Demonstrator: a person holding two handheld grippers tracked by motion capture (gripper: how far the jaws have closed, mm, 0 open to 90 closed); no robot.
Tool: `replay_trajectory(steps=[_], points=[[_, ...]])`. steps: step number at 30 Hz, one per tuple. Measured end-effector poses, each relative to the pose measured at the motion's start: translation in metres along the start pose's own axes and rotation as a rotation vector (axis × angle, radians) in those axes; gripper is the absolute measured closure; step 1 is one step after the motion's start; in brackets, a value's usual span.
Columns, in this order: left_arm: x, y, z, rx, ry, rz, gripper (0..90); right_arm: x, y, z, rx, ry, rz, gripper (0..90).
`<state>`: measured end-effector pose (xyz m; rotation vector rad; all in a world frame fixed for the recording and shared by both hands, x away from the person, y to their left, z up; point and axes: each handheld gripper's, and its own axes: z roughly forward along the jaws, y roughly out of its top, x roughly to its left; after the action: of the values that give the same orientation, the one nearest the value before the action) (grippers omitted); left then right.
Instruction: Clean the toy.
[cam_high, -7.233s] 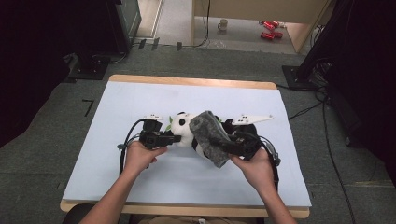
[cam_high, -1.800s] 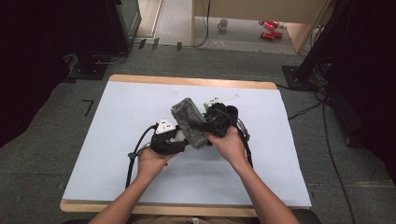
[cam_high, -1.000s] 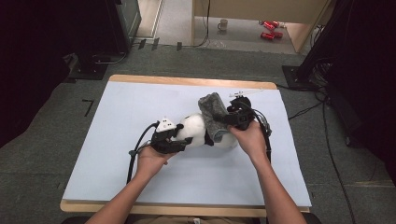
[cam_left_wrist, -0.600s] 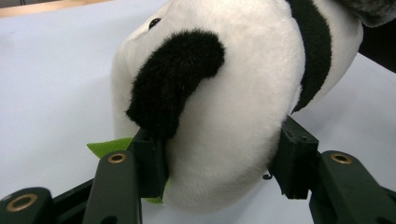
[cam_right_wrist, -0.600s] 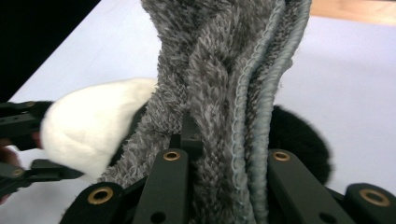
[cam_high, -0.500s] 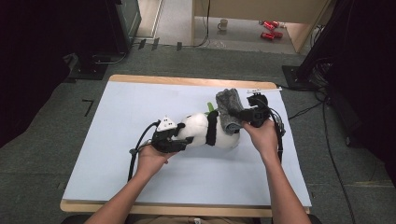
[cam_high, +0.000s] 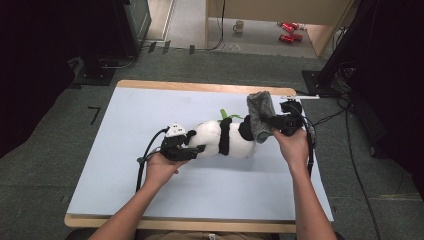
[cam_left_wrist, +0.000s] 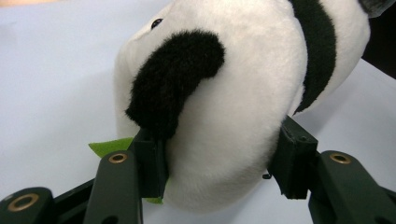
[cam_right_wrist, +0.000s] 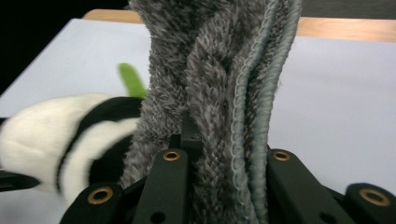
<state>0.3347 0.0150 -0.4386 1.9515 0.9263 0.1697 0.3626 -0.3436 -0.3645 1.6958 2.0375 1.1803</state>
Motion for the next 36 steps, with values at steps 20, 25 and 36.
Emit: replay_trajectory(steps=[20, 25, 36], points=[[0.018, 0.011, -0.025, 0.030, -0.020, -0.106, 49.4, 0.055, -0.013, -0.018, -0.015, 0.240, -0.059, 78.5], [0.021, 0.009, -0.023, 0.029, -0.009, -0.078, 41.5, 0.059, -0.027, 0.006, 0.047, 0.237, -0.073, 77.9], [0.035, -0.003, -0.026, -0.042, -0.077, -0.053, 27.5, 0.052, -0.024, 0.017, 0.022, 0.236, -0.083, 76.4]])
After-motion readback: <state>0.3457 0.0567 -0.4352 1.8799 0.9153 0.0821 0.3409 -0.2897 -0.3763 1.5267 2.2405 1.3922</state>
